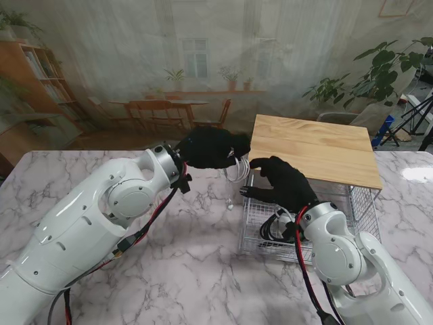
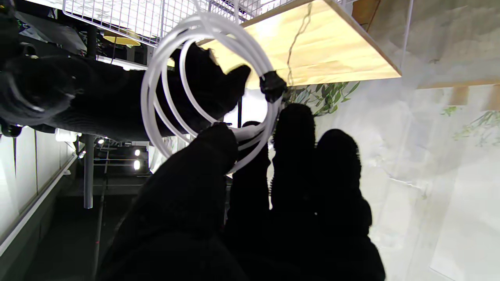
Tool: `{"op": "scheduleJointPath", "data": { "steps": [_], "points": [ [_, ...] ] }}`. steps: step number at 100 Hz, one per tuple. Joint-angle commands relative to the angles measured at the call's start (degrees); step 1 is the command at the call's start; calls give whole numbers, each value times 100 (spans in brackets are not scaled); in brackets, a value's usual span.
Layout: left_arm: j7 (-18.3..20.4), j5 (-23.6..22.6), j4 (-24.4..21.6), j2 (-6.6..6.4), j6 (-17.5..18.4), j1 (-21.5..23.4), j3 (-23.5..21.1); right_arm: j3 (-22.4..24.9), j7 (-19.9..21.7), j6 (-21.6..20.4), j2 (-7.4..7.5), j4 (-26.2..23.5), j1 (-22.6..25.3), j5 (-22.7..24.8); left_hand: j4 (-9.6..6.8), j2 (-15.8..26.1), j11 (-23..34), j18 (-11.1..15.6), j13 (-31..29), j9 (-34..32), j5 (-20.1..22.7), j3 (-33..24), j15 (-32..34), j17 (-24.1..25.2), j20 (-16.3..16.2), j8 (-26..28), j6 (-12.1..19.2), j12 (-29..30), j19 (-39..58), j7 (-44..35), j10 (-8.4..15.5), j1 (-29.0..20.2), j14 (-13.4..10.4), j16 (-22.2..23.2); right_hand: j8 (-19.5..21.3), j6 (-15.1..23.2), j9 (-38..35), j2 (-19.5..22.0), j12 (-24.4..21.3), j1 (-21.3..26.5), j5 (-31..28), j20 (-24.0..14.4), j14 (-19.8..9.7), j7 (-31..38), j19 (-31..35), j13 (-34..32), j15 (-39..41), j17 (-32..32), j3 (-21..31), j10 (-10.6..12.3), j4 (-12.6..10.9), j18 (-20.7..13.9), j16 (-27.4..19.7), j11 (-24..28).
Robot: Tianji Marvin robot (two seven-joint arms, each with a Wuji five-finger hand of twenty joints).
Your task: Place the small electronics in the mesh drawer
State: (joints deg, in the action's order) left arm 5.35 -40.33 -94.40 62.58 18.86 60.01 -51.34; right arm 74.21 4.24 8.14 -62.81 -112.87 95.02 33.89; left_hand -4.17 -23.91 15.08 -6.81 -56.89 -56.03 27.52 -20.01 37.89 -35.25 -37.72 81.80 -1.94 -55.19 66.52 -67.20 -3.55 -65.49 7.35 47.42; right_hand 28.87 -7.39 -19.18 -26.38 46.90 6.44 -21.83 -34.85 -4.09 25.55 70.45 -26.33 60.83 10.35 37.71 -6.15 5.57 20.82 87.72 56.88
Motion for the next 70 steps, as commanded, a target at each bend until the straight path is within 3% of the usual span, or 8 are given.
{"op": "scheduleJointPath", "data": {
  "steps": [1,16,36,44,58,62,66,70],
  "points": [
    [47,-1,-25,67,-21,-70,72,-52,2,30,-31,19,-44,54,-188,76,69,518,-70,15,75,-281,-4,-72,-124,128,100,-33,28,-80,-8,-176,164,16,-50,-217,228,-211,-64,-310,160,-133,-416,-176,-78,80,410,-103,127,-320,139,112,224,-141],
    [30,22,11,89,-79,-138,183,-210,52,228,-41,39,-184,-108,-188,86,67,525,-67,23,67,-266,-11,-76,-121,134,95,-31,19,-62,-12,-174,154,11,-65,-233,189,-296,-97,-224,-27,-152,-368,-188,-113,69,382,-132,160,-368,138,175,224,-142],
    [-5,-116,139,103,-152,-300,361,-376,-115,472,-111,58,-277,-427,-194,110,70,553,-66,39,26,-246,-14,-85,-116,157,109,-35,7,-37,-7,-177,129,7,549,-38,251,-259,-124,78,-225,-213,-181,546,-131,118,246,-183,0,-488,86,184,224,-172],
    [-17,-125,214,116,-211,-356,435,-411,-137,530,-122,57,-306,-476,-197,122,72,551,-69,42,18,-231,-13,-91,-115,174,111,-35,6,-32,1,-169,122,6,957,137,214,83,-113,817,-240,-226,-177,1239,-125,82,219,-176,-488,-452,-58,181,223,-177],
    [-54,-90,281,141,-304,-390,520,-499,-194,698,-153,94,-401,-592,-210,128,67,552,-66,56,19,-224,-14,-93,-113,189,116,-28,5,-22,-12,-174,125,5,1381,490,-15,1443,-159,3197,-329,-227,-376,2628,-211,-22,375,-284,-2566,-204,-370,295,223,-24],
    [-63,-83,286,146,-314,-394,538,-517,-187,745,-155,103,-426,-615,-214,130,70,548,-65,52,16,-225,-15,-89,-113,192,114,-29,2,-18,-17,-180,125,5,1036,638,-62,1596,-164,3735,-247,-232,-419,3179,-229,-41,427,-299,-2938,-172,-391,310,224,25],
    [-68,-77,288,149,-316,-398,554,-537,-188,782,-160,113,-448,-636,-216,129,68,544,-64,54,16,-222,-16,-87,-112,195,113,-27,1,-16,-14,-178,128,5,712,841,-141,1531,-158,3955,-110,-252,-475,3897,-242,-74,504,-309,-2549,-116,-349,333,224,81],
    [-75,-78,289,151,-312,-403,567,-555,-198,808,-165,123,-466,-650,-216,133,68,542,-59,53,16,-215,-18,-87,-112,198,113,-25,1,-14,-15,-172,125,4,650,1026,-261,1244,-154,3452,-150,-268,-536,4373,-248,-136,590,-304,-714,-74,178,337,224,133]
  ]
}}
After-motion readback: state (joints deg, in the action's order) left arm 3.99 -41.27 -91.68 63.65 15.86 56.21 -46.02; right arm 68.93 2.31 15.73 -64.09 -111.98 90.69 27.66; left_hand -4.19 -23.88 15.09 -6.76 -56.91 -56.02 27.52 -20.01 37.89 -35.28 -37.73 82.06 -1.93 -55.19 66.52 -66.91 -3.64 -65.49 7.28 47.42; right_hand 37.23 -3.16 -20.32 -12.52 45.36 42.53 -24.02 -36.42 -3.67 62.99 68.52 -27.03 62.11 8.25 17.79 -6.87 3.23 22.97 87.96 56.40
